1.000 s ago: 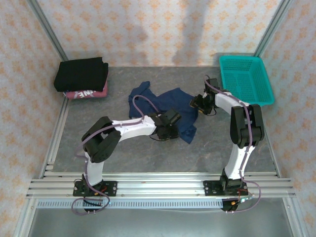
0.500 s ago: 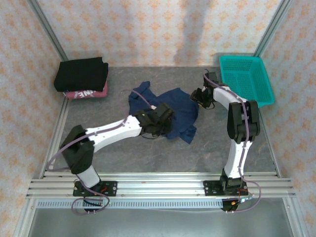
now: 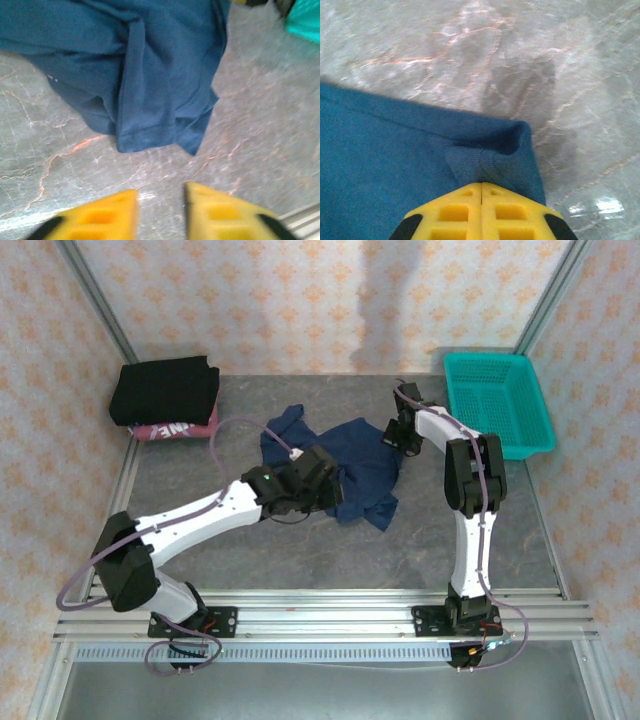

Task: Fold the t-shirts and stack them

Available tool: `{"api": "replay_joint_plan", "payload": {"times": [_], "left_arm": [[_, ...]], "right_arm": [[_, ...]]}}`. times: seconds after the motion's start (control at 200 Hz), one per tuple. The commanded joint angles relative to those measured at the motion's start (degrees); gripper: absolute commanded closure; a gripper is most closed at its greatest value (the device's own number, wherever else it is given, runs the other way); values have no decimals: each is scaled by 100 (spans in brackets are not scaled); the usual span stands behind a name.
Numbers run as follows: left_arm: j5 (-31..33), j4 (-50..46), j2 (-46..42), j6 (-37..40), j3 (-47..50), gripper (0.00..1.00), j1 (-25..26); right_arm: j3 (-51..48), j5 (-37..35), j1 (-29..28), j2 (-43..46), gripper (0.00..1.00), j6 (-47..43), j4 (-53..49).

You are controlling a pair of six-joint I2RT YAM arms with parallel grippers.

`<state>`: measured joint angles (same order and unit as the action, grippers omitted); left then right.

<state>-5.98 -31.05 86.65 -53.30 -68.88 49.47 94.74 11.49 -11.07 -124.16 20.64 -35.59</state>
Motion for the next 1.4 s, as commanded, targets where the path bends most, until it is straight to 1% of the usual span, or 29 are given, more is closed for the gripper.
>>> {"api": "replay_joint_plan", "payload": {"times": [0.0, 0.09, 0.17, 0.23, 0.4, 0.475, 0.585, 0.676, 0.721, 0.746, 0.776, 0.816, 0.841, 0.881, 0.926, 0.976, 1.016, 1.086, 1.186, 1.276, 1.391], "left_arm": [[-48, 354, 489, 4, 157, 43, 162], [76, 389, 805, -5, 60, 39, 243], [96, 615, 1005, -74, 53, 38, 306], [128, 585, 1202, -68, -34, 38, 343], [157, 560, 1656, -119, -170, 39, 357], [314, 494, 1798, -119, -273, 40, 360], [450, 699, 1967, -180, -329, 40, 356], [581, 670, 2124, -287, -414, 42, 353], [653, 712, 2153, -358, -392, 43, 356], [706, 722, 2171, -392, -381, 46, 346], [778, 723, 2194, -423, -381, 51, 345], [848, 727, 2230, -444, -381, 61, 336], [873, 716, 2242, -445, -395, 70, 334], [926, 660, 2237, -459, -409, 82, 327], [980, 601, 2193, -471, -371, 92, 333], [1025, 545, 2050, -456, -308, 99, 321], [1086, 473, 1902, -409, -256, 100, 317], [1140, 435, 1616, -308, -142, 100, 319], [1147, 347, 1247, -216, -33, 100, 328], [1043, 380, 964, -216, 82, 100, 341], [1076, 322, 646, -237, 211, 100, 370]], "right_arm": [[-271, -462, 26, 347, 100, 92, 44], [-1094, -655, 57, 1153, 100, 273, 731], [-1525, -736, 124, 1668, 100, 347, 878], [-1798, -687, 153, 1913, 100, 344, 986], [-2143, -590, 215, 2166, 100, 316, 990], [-2264, -566, 229, 2293, 100, 359, 1040], [-2426, -486, 228, 2464, 100, 379, 1157], [-2460, -444, 237, 2502, 100, 355, 1169], [-2453, -403, 246, 2478, 100, 325, 1161], [-2440, -382, 254, 2460, 100, 322, 1147], [-2424, -356, 265, 2423, 100, 318, 1134], [-2387, -281, 280, 2380, 100, 317, 1129], [-2362, -223, 289, 2343, 96, 317, 1131], [-2321, -145, 287, 2289, 86, 300, 1118], [-2265, -32, 292, 2252, 74, 241, 1129], [-2195, 100, 290, 2170, 60, 134, 1130], [-2057, 130, 290, 2063, 52, 35, 1011], [-1732, 184, 279, 1793, 48, -194, 677], [-1423, 7, 225, 1516, 46, -471, 436], [-1083, 13, 202, 1181, 45, -608, 234], [-721, -17, 159, 793, 45, -670, 91]]}}
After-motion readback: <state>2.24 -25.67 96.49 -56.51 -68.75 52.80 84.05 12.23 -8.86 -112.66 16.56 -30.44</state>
